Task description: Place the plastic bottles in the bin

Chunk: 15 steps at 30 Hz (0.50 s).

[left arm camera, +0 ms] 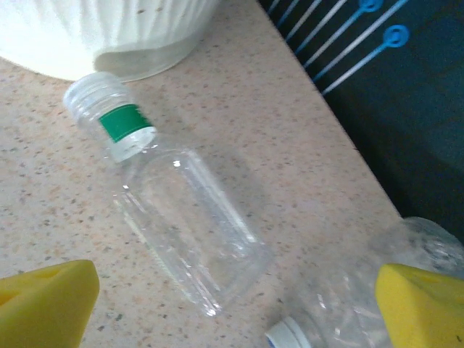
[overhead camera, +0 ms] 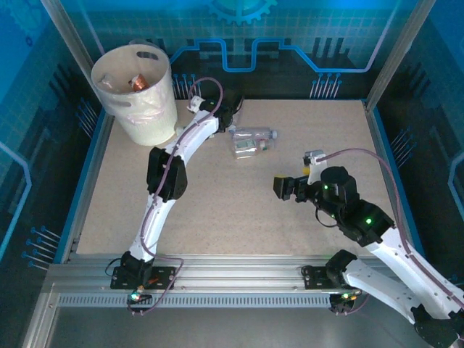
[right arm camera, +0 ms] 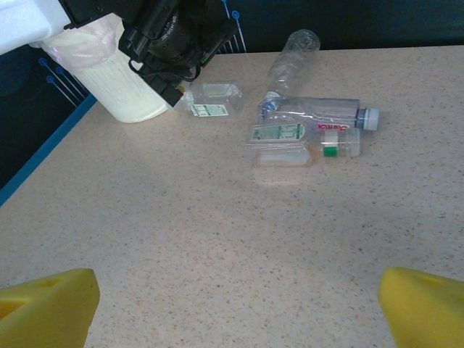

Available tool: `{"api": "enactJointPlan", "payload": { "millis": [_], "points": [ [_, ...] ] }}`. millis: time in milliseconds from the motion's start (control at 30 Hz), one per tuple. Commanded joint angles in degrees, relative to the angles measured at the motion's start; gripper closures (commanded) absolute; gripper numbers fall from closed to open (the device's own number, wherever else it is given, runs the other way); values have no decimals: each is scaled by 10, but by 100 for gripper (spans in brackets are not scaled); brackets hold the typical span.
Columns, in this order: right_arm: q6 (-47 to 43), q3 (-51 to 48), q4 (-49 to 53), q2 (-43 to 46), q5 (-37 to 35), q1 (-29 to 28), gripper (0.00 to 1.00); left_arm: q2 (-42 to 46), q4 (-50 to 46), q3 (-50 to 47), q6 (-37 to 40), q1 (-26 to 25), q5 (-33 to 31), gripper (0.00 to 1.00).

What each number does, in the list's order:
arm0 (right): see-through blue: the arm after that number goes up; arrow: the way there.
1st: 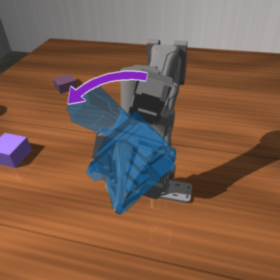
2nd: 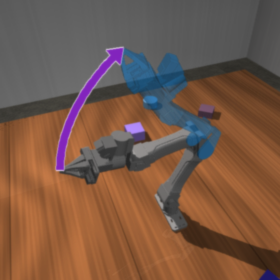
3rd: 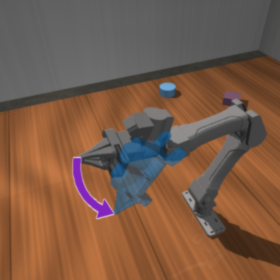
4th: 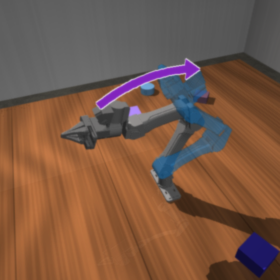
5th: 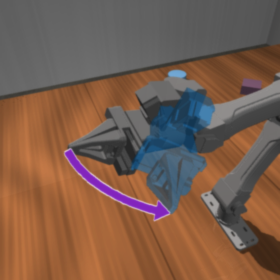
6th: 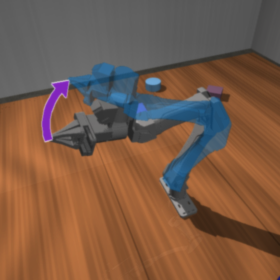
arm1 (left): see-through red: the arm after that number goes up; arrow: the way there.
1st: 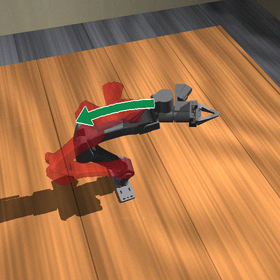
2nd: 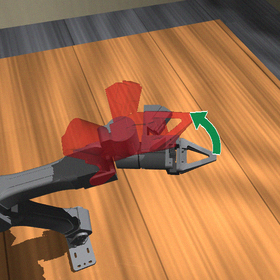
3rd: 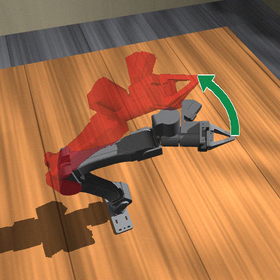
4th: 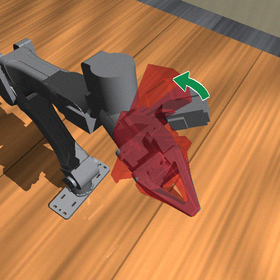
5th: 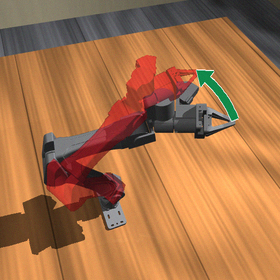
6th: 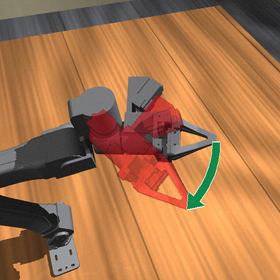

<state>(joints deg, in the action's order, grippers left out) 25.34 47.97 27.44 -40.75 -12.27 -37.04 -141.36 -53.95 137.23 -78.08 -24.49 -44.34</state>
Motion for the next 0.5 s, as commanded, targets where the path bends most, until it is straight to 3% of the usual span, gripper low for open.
{"api": "enactJointPlan", "payload": {
  "millis": [0, 200, 333, 467],
  "points": [
    [-17, 2, 28, 10, -30, 6, 0, -23, -65, 25, -35, 22, 21, 1],
    [-31, 3, 25, 12, -45, 9, 0, -66, -32, 41, -4, 54, 66, 1],
    [-33, 6, 20, 5, -45, 9, 0, -104, 43, 72, 80, 72, 109, 10],
    [-33, 7, 16, -5, -44, 9, 0, -131, 54, 98, 113, 78, 127, 16]
  ]
}}
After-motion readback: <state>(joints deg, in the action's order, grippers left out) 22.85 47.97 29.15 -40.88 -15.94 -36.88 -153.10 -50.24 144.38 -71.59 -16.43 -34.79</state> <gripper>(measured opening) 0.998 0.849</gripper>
